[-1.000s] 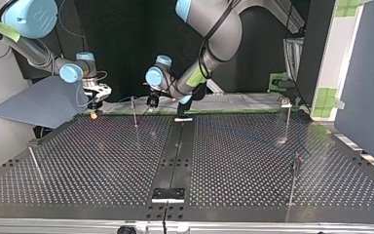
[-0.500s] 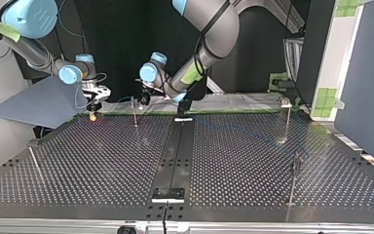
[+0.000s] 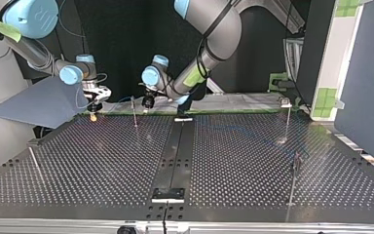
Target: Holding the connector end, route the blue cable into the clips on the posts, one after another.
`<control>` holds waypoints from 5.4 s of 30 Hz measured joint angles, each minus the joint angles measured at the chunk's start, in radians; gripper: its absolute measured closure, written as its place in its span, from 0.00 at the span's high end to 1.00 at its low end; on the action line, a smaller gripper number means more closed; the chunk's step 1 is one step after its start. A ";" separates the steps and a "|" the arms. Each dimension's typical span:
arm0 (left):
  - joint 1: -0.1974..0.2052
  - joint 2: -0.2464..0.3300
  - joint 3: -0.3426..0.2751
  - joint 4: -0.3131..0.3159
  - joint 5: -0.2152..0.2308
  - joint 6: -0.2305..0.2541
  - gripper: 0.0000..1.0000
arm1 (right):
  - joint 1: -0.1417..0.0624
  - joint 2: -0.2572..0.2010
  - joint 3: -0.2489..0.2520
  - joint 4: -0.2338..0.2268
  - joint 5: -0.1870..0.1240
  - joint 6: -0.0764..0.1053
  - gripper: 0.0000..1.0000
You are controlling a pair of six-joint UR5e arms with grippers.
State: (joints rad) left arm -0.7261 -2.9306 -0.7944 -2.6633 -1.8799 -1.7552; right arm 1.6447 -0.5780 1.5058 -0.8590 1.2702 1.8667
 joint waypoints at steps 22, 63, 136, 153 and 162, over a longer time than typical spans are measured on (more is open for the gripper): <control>0.029 -0.004 0.051 0.000 0.017 -0.036 0.00 | 0.000 0.000 -0.044 -0.006 0.039 0.059 0.00; 0.010 0.012 0.050 -0.140 0.017 0.165 1.00 | -0.005 0.002 -0.045 0.012 0.054 0.061 0.00; -0.082 0.177 -0.247 -0.078 0.024 0.146 1.00 | -0.009 0.002 -0.045 0.055 0.052 0.060 0.00; -0.082 0.177 -0.247 -0.070 0.023 0.123 1.00 | -0.009 0.002 -0.045 0.055 0.051 0.061 0.00; -0.083 0.177 -0.247 -0.068 0.023 0.117 1.00 | -0.009 0.002 -0.045 0.055 0.051 0.061 0.00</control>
State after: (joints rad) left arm -0.8087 -2.7540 -1.0417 -2.7317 -1.8568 -1.6384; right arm 1.6360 -0.5762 1.4608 -0.8042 1.3211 1.9280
